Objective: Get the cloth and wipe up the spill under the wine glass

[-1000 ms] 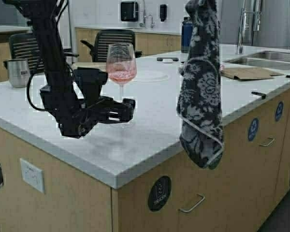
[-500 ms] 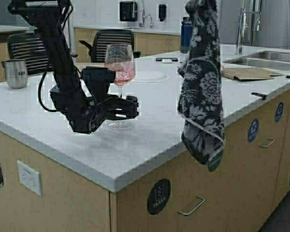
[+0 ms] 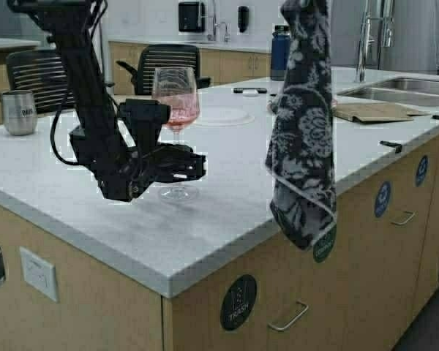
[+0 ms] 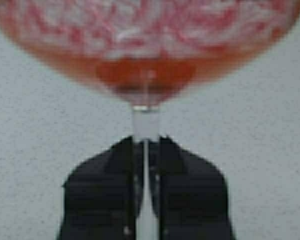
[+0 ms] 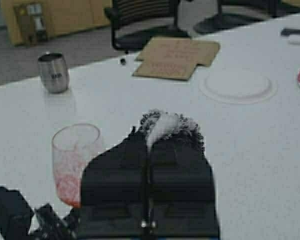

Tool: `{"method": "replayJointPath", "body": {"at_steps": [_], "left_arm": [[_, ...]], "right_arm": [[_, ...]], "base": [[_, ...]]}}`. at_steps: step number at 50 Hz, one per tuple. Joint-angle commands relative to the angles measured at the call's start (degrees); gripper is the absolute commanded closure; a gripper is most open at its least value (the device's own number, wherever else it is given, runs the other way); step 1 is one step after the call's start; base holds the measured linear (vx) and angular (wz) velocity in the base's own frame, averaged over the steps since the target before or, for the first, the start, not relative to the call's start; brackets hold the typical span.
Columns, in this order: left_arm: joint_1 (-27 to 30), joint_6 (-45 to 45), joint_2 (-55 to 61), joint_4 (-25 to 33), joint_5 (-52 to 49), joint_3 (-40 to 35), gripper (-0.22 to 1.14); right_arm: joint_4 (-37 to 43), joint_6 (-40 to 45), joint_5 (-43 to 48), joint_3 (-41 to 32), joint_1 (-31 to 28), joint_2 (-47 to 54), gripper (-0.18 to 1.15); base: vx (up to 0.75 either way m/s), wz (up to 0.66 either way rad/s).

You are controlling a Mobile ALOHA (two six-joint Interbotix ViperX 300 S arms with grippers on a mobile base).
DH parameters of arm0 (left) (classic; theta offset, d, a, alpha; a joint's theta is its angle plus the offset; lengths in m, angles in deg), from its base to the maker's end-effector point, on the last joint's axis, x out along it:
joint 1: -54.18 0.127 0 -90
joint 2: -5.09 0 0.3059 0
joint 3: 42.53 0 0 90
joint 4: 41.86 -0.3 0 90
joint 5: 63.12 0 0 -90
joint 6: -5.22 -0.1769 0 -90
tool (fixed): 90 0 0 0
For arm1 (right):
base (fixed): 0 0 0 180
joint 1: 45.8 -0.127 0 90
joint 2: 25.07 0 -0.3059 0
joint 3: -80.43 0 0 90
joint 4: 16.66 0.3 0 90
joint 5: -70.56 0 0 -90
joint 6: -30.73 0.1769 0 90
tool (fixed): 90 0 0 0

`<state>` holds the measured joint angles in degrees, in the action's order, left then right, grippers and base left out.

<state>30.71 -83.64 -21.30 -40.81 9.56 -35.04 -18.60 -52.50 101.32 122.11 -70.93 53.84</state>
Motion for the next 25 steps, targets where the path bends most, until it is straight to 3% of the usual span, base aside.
{"method": "replayJointPath", "body": {"at_steps": [1,25], "left_arm": [[-0.6,2.3,-7.4,-0.6,0.4,4.0,0.57],[-3.0,3.8,-29.6,-0.7,-0.2,23.6,0.57]], "right_arm": [[3.2,0.1,3.2,-6.4,1.1,2.8,0.9],[2.1,-0.1,3.5,-29.7,4.7,27.9,0.9]], "base": [[0.02,0.0],[0.0,0.0]]}}
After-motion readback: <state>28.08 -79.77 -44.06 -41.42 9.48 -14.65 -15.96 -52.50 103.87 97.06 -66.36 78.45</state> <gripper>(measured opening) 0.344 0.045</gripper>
